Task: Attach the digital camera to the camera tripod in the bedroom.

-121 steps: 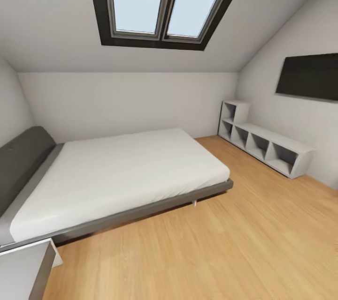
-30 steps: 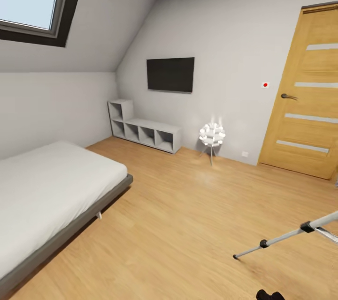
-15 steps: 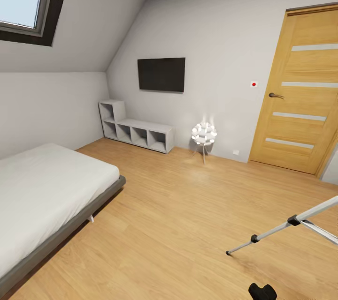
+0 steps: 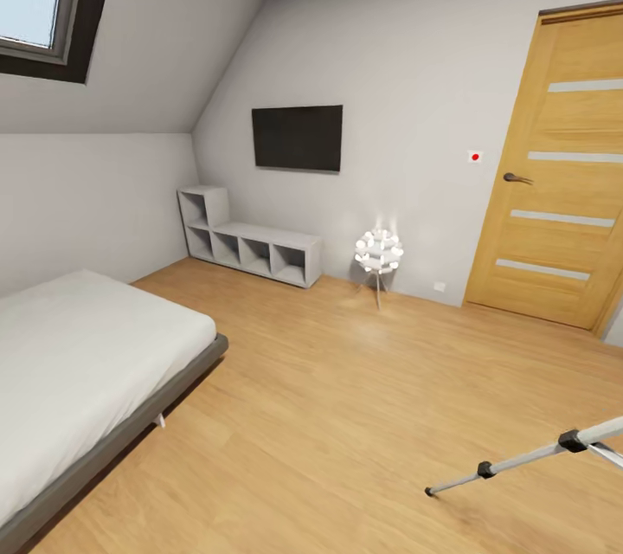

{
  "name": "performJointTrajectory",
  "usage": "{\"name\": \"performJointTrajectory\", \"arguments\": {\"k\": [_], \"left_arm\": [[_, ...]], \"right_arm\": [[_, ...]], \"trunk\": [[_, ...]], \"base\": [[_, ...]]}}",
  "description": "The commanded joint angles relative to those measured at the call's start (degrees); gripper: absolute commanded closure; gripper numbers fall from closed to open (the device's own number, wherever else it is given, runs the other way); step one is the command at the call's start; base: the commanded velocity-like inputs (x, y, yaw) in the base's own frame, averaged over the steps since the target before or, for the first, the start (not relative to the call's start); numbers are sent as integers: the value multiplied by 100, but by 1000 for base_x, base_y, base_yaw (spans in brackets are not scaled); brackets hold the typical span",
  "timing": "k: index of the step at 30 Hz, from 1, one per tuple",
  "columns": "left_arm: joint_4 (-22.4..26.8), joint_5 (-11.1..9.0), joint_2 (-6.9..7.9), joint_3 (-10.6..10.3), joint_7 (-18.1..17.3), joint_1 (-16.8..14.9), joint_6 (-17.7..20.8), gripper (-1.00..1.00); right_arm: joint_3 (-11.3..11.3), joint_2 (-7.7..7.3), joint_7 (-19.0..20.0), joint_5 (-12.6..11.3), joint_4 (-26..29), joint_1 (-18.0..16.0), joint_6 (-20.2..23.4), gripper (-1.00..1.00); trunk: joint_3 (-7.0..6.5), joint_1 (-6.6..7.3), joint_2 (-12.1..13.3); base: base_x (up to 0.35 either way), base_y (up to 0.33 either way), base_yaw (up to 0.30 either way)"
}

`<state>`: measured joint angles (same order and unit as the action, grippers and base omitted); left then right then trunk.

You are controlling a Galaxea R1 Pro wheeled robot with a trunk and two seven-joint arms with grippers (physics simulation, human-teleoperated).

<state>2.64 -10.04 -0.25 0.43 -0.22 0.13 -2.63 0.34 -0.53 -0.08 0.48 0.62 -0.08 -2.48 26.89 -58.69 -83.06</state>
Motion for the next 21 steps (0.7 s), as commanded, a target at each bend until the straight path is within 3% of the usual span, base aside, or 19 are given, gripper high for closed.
{"name": "performJointTrajectory", "arguments": {"k": [1,21], "left_arm": [[6,-42,-1,1,-3,1,-9,-100],[8,-42,-2,1,0,2,-9,-100]], "right_arm": [[2,0,-1,5,0,-1,-15,-100],[1,0,-17,5,0,-1,-30,-100]], "trunk": [[4,-3,-2],[4,-3,-2]], "base": [[320,80,0],[321,113,0]]}}
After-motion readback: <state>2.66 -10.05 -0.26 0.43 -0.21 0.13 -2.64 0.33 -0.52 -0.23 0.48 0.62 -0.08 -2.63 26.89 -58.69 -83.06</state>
